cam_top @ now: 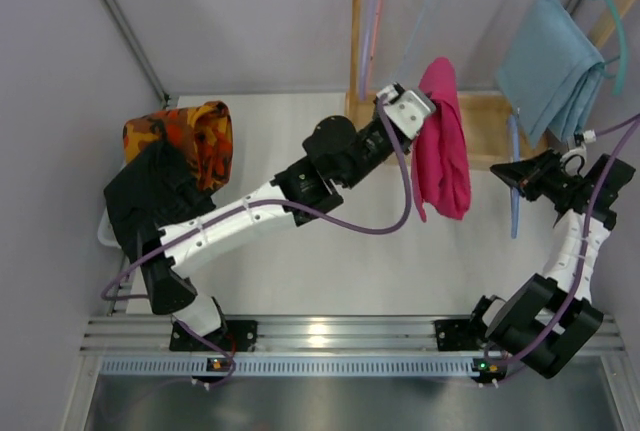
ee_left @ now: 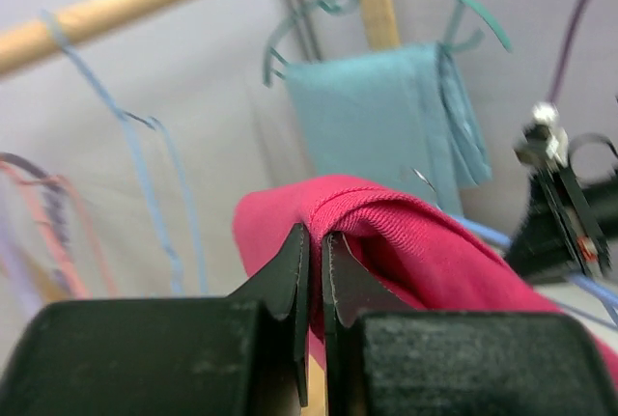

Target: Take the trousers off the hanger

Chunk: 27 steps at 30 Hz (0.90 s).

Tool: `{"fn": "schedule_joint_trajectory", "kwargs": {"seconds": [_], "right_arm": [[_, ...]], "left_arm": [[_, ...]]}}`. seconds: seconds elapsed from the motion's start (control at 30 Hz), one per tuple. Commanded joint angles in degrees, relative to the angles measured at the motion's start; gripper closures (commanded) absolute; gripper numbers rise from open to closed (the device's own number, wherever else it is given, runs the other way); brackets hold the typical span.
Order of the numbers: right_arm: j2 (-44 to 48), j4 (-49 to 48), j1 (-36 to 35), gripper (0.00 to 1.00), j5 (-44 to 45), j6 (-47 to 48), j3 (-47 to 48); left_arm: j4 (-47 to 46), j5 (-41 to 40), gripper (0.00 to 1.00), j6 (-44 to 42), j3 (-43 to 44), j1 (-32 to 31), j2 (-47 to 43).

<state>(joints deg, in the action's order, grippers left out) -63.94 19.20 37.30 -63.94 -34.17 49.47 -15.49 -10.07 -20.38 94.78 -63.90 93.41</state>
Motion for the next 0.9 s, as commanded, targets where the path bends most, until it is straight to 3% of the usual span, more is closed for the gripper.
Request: {"fn": "schedule_joint_trajectory", "kwargs": {"seconds": [0.0,0.1,0.37,0.6,0.87], "right_arm": [[-1.53,1.10,1.46,1.00,-2.41,9.99,0.89],[-2.24,2.51,1.81,1.00,-3.03,11.23,2.03],[-0.75,1.54,1.81,1.00,-3.11,8.95,4.93],[-0.57,0.84,1.81,1.00,-3.29,7.46,6.77],[-0.57,1.19,1.81,1.00,-2.94,7.63,7.92]], "left_arm": [[-17.13,-1.80,1.00,-1.24,7.08,1.06,-10.52],[-14.23,-1.89,1.00,-0.19,5.77,1.14,-12.71],[-8.07,4.61,1.00,4.91,-11.62,1.14,-25.63],[0.18,3.56,1.00,11.04,-16.56,1.23,-34.34],[11.79,9.00,1.00,26.17,-15.24,19.41,-39.34]]}}
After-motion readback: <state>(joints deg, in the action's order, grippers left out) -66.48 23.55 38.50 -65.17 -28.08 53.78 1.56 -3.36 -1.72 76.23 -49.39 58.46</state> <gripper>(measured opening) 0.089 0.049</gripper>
